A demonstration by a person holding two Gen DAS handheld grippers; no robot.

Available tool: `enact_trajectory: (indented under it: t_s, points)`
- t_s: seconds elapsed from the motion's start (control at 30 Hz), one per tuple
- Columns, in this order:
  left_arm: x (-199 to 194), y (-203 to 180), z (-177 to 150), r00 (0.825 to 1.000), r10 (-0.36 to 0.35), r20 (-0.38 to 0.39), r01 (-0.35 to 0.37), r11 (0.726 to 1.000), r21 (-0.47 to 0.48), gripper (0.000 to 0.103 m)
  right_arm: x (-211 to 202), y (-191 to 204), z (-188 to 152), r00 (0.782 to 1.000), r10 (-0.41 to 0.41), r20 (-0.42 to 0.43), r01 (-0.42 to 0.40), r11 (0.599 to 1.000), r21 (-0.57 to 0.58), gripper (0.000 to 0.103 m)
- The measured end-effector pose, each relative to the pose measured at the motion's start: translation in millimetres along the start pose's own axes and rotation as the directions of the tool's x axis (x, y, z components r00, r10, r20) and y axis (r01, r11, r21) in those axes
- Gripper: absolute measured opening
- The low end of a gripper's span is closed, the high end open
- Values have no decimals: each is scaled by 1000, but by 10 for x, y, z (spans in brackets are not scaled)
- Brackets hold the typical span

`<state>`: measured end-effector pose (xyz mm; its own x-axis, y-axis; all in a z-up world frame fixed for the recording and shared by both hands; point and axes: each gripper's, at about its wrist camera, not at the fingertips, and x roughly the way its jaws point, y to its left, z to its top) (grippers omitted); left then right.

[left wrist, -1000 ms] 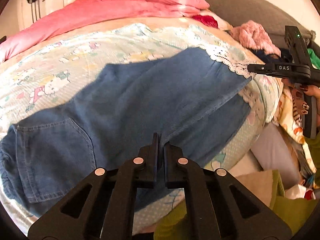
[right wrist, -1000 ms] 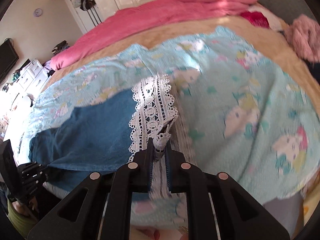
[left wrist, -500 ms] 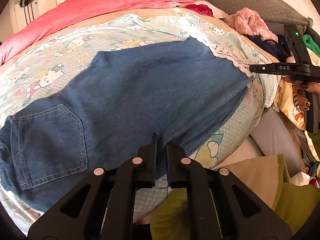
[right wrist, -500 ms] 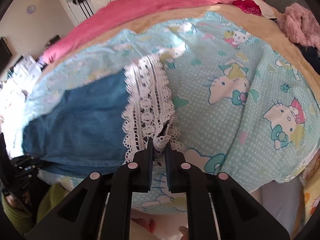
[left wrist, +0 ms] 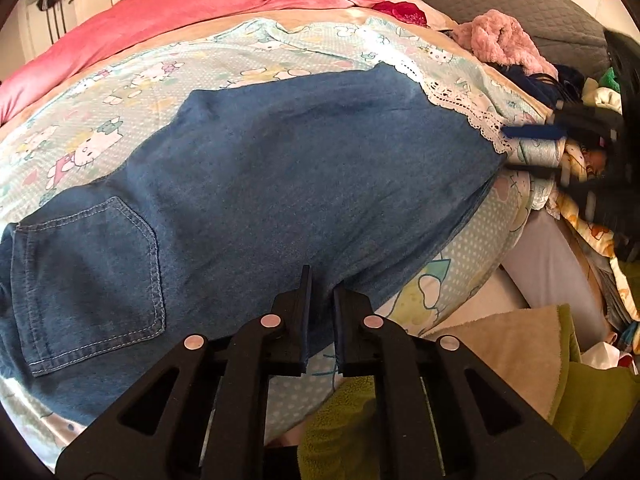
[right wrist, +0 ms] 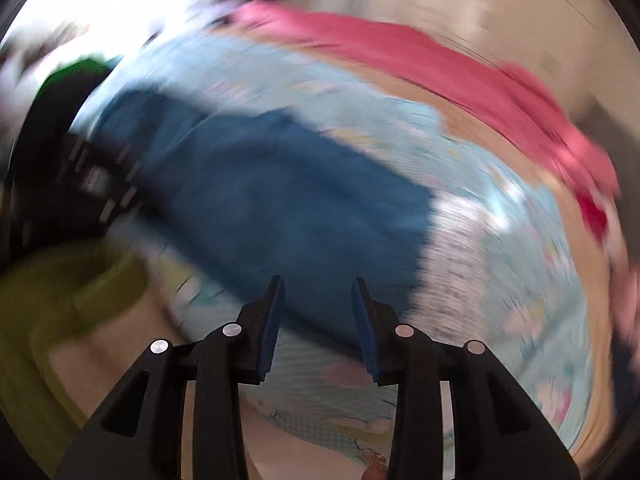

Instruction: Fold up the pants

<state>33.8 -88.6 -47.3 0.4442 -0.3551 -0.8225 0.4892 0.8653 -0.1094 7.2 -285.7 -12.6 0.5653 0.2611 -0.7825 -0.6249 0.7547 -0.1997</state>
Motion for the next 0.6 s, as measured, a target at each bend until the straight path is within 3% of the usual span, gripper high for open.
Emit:
enact_trajectory:
  t_s: [0.07,0.2,0.23,0.3,0.5,0.6]
  points:
    - [-9,3,0,1000,-1,3,1,1000,-2,4,94,197,18,1000,11,-15,-12,996,-88,34]
    - [-39,1,2,1000,-3,12,3,1000,-2,4,276,295,80,999,14,-40,-19,991,-132,34]
    - [-52,3,3,1000,-5,15,5,1000,-4,4,334,299,91,999,8,-48,-14,990,-140,27]
    - [-67,7,0,1000,-5,17,5,1000,-5,5,399,313,81,996,4,-88,-18,987,-158,2]
    - [-44,1,-38,1000,-22,-6,22,1000,-2,9,362,217,10,990,78,-115,-93,987,-131,2]
    - [-13,-6,-60,999,-26,-23,26,1000,-3,11,441,223,-38,984,105,-146,-122,986,-117,8]
